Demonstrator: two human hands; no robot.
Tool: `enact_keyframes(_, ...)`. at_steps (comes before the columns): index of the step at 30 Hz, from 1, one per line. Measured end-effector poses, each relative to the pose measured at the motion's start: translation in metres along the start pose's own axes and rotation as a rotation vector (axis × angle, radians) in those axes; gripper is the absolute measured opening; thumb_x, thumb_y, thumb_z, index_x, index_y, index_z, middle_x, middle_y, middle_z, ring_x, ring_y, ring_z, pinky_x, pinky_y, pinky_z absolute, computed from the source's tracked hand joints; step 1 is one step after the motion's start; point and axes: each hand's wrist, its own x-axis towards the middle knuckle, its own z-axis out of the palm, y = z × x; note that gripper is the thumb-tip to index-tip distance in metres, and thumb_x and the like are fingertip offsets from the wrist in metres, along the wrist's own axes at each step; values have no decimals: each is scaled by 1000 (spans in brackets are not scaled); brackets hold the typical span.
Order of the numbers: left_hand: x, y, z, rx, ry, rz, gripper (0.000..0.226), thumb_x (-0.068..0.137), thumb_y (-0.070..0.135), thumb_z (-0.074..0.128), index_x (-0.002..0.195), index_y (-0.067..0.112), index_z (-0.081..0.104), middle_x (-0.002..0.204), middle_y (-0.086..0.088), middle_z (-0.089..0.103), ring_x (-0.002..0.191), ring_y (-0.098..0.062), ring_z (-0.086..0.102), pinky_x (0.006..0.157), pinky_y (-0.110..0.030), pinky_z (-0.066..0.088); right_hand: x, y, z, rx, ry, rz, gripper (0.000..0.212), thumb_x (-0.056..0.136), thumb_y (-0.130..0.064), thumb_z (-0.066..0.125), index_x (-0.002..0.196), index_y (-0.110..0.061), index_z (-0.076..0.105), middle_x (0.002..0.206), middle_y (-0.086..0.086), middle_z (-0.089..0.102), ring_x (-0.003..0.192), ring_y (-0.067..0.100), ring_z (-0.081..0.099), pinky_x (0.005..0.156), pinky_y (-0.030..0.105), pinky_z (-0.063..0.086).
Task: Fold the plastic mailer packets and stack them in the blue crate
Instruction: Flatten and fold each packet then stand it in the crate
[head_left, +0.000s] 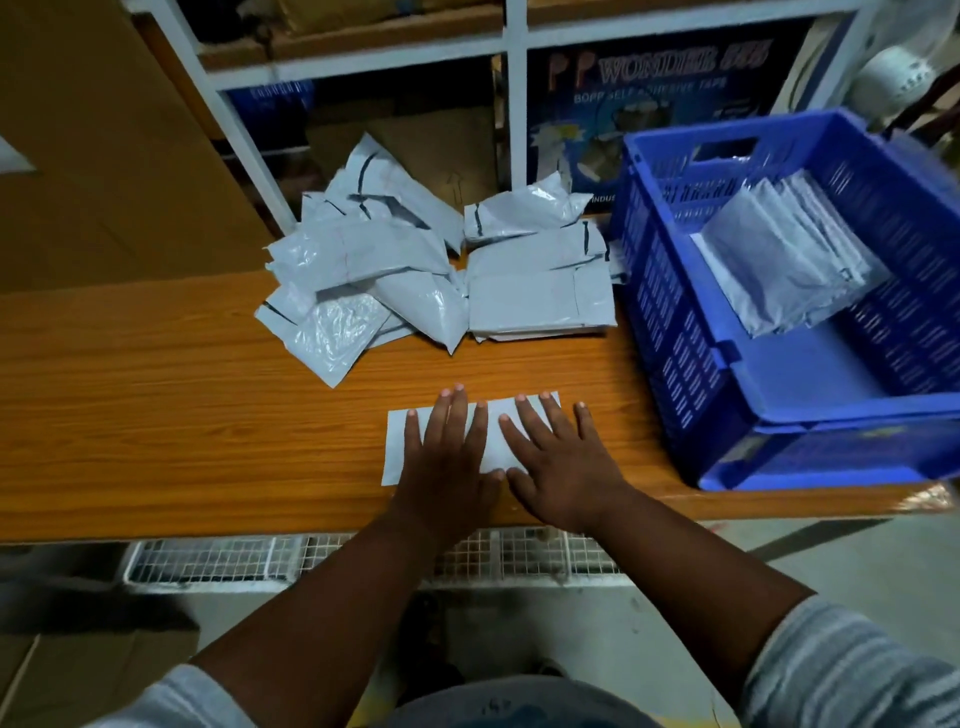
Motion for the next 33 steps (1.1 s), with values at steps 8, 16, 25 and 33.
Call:
enact_keyframes(8,-7,-5,7,49,-227,-17,94,96,81,14,172,26,4,179,-10,0,165,-36,2,126,-69,11,14,4,-18,1,-171,31,79,99,-72,10,168,-41,-12,177,-5,-20,163,28,-23,125,68,-12)
enact_keyframes(16,-12,-20,1,-36,-104,-16,99,99,71,36,169,3,19,177,-22,10,165,-39,10,127,-68,17,31,-31,-24,23,-61,-81,81,98,-62,8,171,-29,-5,179,4,-11,165,27,-15,130,61,-6)
enact_keyframes(25,-26,-32,-12,11,-288,-76,104,87,79,13,172,20,3,179,-8,-2,166,-31,-2,127,-67,15,46,-31,-31,-37,-196,-48,81,101,-72,21,170,-36,0,179,-1,-10,165,25,-10,127,69,-1)
enact_keyframes(33,-24,-52,-14,-68,-201,-164,107,87,76,23,167,5,27,174,-19,23,162,-36,23,124,-70,25,61,-66,-24,-4,-27,-190,75,103,-59,11,170,-24,14,179,11,9,165,34,4,129,63,12)
